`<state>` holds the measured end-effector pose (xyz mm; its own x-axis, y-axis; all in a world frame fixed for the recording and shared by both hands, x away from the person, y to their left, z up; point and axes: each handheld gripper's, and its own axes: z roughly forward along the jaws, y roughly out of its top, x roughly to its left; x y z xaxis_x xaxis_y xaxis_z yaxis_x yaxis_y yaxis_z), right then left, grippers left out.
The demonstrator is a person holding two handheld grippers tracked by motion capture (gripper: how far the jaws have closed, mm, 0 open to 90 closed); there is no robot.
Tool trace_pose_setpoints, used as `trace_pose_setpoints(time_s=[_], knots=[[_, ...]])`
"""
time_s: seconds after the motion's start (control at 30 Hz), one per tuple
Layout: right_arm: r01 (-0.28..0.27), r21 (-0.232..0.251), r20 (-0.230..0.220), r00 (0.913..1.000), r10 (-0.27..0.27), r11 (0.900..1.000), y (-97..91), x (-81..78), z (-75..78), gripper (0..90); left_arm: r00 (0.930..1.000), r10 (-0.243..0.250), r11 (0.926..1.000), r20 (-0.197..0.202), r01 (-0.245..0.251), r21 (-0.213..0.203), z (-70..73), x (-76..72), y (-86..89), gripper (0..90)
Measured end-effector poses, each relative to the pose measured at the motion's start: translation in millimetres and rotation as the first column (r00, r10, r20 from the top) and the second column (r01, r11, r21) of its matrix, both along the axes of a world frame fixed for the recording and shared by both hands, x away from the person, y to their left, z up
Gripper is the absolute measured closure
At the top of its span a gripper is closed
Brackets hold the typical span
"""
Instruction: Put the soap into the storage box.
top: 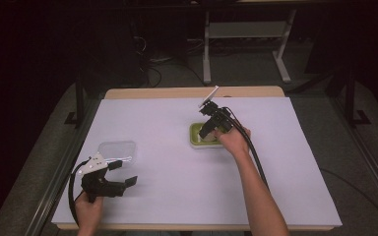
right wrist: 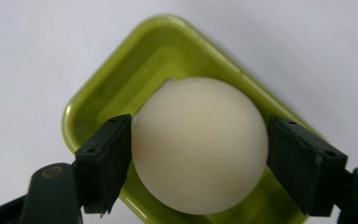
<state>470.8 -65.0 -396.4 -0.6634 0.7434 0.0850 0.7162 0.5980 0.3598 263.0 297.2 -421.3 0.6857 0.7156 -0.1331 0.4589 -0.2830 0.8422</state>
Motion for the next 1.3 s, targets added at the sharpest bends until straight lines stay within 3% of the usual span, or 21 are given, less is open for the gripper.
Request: trace_pose_setpoints(time_s=[0.13, 0.47, 1.3], knots=[[-0.016, 0.021, 0.049, 0.9987, 0.015, 0.9997, -2.2, -3.4, 12.7, 31.1, 1.0, -0.005, 0.9999, -0.001, 0.005, 0.009, -0.1, 0.4, -0.2, 12.9], [-0.006, 0.021, 0.01, 0.9999, 0.006, 0.9998, -3.5, -3.3, 12.2, 27.1, 1.0, 0.0, 1.0, -0.002, 0.0, -0.001, -0.3, 0.2, -0.9, 12.9], [-0.026, 0.089, 0.033, 0.9992, 0.023, 0.9957, -25.6, -22.4, 30.1, 24.1, 1.0, -0.004, 1.0, -0.004, 0.004, 0.007, -1.1, 0.9, -2.5, 12.9]])
